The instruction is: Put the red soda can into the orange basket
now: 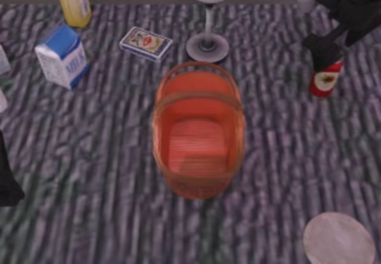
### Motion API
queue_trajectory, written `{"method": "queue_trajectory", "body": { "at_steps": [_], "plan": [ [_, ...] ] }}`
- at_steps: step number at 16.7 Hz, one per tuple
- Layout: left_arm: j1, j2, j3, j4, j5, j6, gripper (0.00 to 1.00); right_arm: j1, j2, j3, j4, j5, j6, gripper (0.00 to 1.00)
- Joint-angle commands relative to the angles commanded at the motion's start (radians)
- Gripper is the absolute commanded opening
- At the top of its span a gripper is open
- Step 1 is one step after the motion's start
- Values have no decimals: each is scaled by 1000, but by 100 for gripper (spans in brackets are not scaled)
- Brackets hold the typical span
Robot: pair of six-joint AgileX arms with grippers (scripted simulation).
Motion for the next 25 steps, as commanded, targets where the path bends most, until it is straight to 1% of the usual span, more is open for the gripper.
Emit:
{"method": "queue_trajectory", "body": {
  "at_steps": [4, 11, 15, 25],
  "plan": [
    [0, 0, 0, 0, 0, 0, 100, -5, -1, -6, 5, 0, 0, 100],
    [0, 0, 0, 0, 0, 0, 100, 6, 9, -170, 180, 1, 6, 100],
    [0, 0, 0, 0, 0, 0, 100, 6, 9, -179, 189, 1, 7, 100],
    [0, 0, 0, 0, 0, 0, 100, 6, 9, -179, 189, 1, 7, 25]
  ]
}}
